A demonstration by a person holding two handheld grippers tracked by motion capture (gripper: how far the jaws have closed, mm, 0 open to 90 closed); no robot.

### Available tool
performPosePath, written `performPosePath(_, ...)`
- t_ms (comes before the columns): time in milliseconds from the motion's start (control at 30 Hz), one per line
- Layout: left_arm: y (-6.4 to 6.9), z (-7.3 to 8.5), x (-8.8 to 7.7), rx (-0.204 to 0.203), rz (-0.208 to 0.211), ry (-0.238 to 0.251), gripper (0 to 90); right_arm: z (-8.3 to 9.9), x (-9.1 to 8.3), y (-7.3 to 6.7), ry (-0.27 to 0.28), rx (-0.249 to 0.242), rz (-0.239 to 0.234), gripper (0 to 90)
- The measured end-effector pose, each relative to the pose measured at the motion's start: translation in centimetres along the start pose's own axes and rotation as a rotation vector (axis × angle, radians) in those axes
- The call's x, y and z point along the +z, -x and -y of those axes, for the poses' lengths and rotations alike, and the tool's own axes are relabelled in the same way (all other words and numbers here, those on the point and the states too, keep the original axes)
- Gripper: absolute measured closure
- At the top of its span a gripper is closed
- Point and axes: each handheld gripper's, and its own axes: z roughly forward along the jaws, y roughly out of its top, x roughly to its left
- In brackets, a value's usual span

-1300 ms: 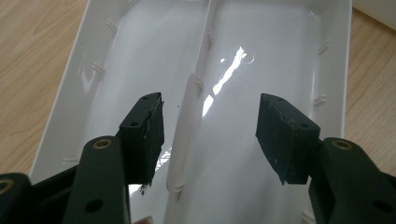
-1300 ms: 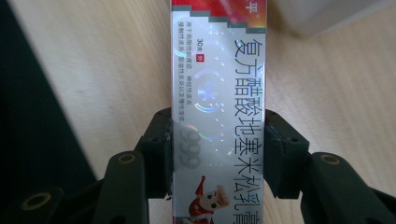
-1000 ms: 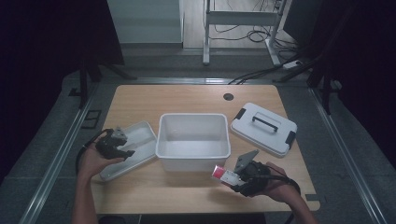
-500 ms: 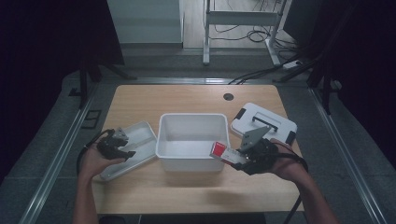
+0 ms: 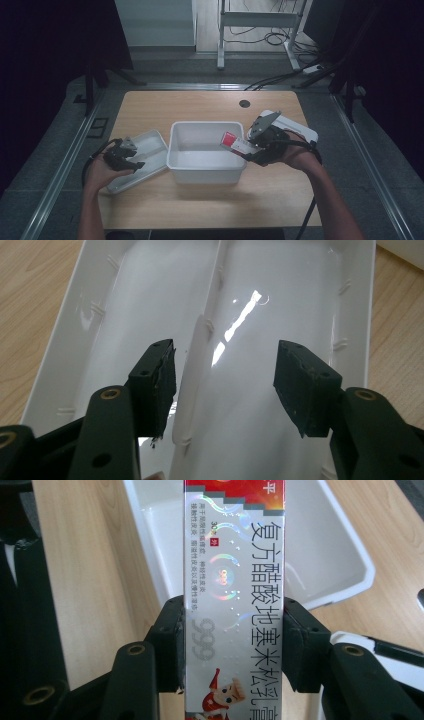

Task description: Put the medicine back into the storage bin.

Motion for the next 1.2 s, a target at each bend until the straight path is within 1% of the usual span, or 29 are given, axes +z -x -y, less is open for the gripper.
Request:
performPosePath(100,0.0,0.0,0.0,0.002,0.002,-0.004,42.2,-0.4,0.2,0.4,0.001,-0.009,-0.003,50.6)
performPosePath(200,0.0,0.0,0.0,0.002,0.002,-0.002,42.2,-0.8,0.5,0.8,-0.003,-0.014,0.004,50.6)
performPosePath(533,0.0,0.0,0.0,0.001,0.006,0.001,42.2,-2.1,1.4,1.9,-0.021,-0.047,-0.01,50.6)
performPosePath(833,0.1,-0.1,0.0,0.005,0.009,-0.004,42.1,-3.0,2.1,2.9,-0.027,-0.058,-0.017,50.6)
performPosePath(1067,0.1,-0.1,0.2,0.009,0.011,-0.01,42.1,-3.7,2.7,3.4,-0.047,-0.082,-0.017,50.6)
performPosePath(1200,0.1,-0.1,0.2,0.009,0.009,-0.008,42.1,-4.2,3.0,3.5,-0.048,-0.092,-0.024,50.6)
